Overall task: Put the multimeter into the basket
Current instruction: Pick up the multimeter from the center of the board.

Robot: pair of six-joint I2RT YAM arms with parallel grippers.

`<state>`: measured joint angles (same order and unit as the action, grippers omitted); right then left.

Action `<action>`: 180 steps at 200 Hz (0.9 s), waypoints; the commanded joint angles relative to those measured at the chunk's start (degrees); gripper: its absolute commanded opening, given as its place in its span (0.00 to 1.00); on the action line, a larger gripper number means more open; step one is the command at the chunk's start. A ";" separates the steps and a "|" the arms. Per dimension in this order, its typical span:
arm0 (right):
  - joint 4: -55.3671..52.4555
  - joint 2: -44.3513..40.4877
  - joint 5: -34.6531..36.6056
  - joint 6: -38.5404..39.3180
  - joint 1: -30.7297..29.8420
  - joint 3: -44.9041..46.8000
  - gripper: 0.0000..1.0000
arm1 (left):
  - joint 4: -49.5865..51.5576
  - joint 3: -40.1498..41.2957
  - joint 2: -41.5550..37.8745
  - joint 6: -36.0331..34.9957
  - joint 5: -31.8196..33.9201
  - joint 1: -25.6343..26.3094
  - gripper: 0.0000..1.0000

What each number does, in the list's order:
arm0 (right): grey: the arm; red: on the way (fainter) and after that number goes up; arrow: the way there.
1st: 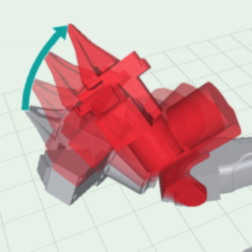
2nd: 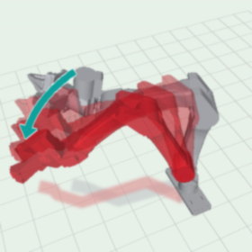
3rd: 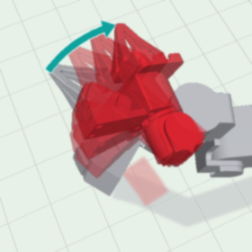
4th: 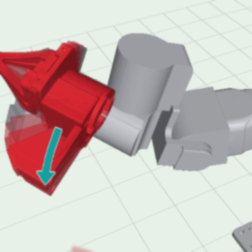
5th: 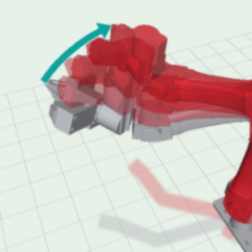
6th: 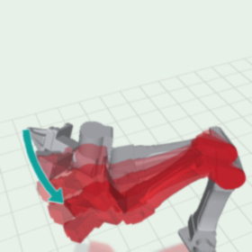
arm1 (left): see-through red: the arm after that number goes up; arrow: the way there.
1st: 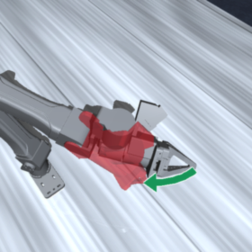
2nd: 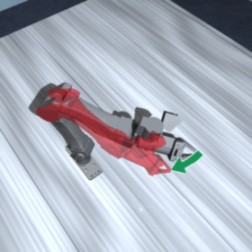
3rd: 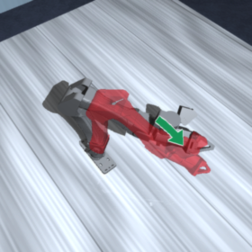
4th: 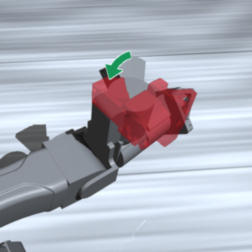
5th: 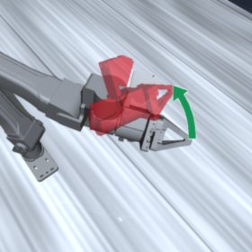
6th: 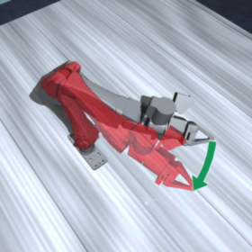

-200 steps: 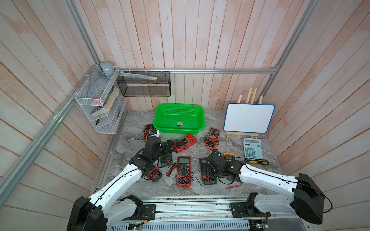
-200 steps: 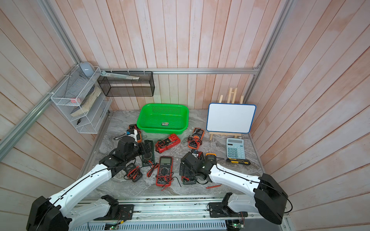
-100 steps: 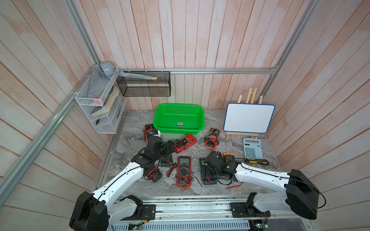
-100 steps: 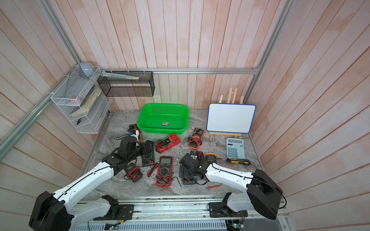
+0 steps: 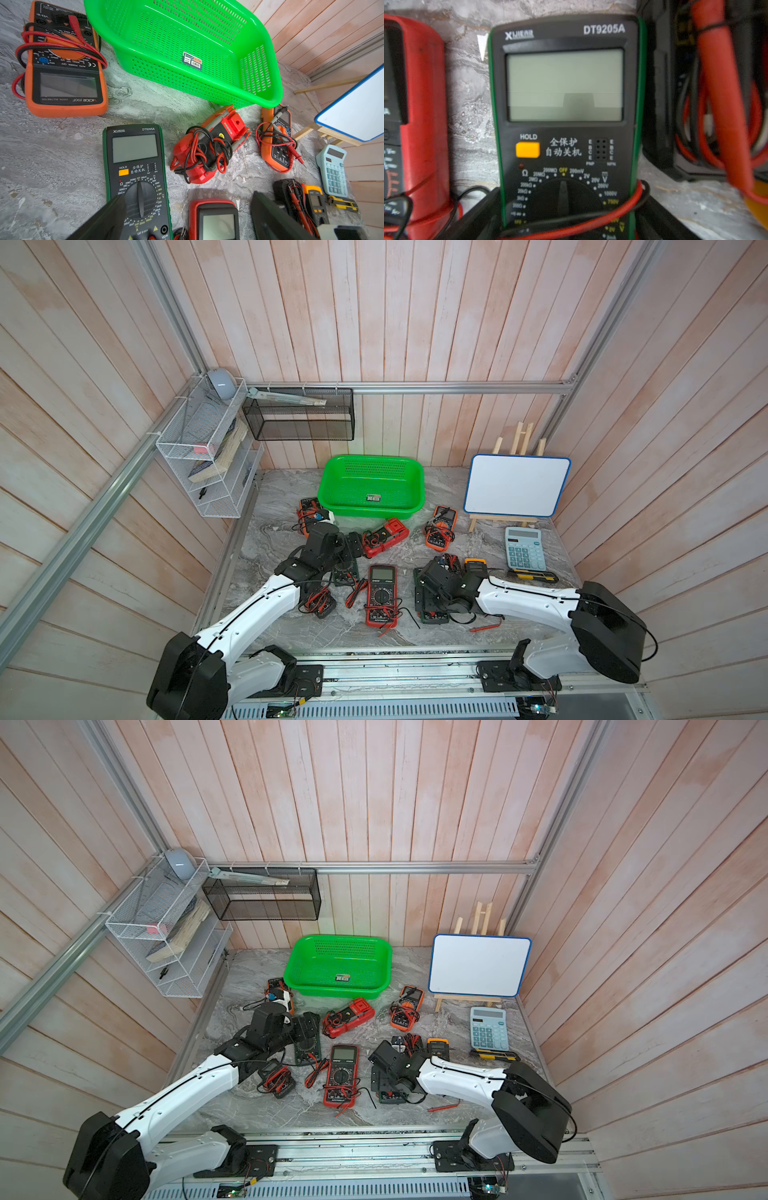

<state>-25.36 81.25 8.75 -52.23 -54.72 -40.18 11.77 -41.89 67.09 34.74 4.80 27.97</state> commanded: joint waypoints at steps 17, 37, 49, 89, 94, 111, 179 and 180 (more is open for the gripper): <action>-0.28 2.73 -2.03 0.00 -0.40 0.76 0.97 | -1.84 -0.58 0.56 -0.09 -0.03 -0.06 1.00; 0.01 2.69 -2.67 0.10 -0.38 0.98 0.87 | -2.01 -0.47 0.72 -0.02 -0.23 -0.14 1.00; 0.10 2.52 -3.28 0.36 -0.42 1.06 0.79 | -2.02 -0.47 0.70 0.06 -0.23 -0.11 1.00; -0.62 -0.04 -4.63 1.07 -0.51 0.60 0.50 | -2.16 -0.53 0.44 0.42 -0.14 -0.43 1.00; -0.91 -0.59 -4.66 1.06 -0.48 0.34 0.49 | -2.15 -0.56 0.32 0.41 -0.05 -0.53 1.00; -1.75 -3.21 -4.54 1.16 -0.63 -0.69 0.43 | -2.19 -0.66 -0.01 0.72 0.04 -0.75 1.00; -3.33 -10.71 -1.33 1.21 -0.51 -8.23 0.42 | -2.94 -1.44 -0.66 1.49 -2.44 -3.05 1.00; -3.31 -10.74 -1.26 1.28 -0.49 -8.37 0.42 | -2.92 -1.48 -0.65 1.48 -2.48 -3.07 1.00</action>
<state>-28.60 72.42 5.10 -51.81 -55.05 -43.99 10.22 -41.89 67.40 35.86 4.05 25.71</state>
